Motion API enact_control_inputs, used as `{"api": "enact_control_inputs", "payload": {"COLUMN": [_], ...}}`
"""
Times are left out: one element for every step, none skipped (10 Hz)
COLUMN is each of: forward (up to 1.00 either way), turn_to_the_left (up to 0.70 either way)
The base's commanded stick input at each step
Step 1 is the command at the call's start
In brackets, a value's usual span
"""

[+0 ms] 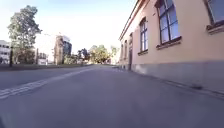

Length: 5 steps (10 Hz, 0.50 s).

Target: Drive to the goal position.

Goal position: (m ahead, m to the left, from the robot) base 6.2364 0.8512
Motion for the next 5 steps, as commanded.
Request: {"api": "enact_control_inputs", "payload": {"forward": [0.50, 0.50, 0.50, 0.50, 0.50], "turn_to_the_left": [0.00, 0.00, 0.00, 0.00, 0.00]}}
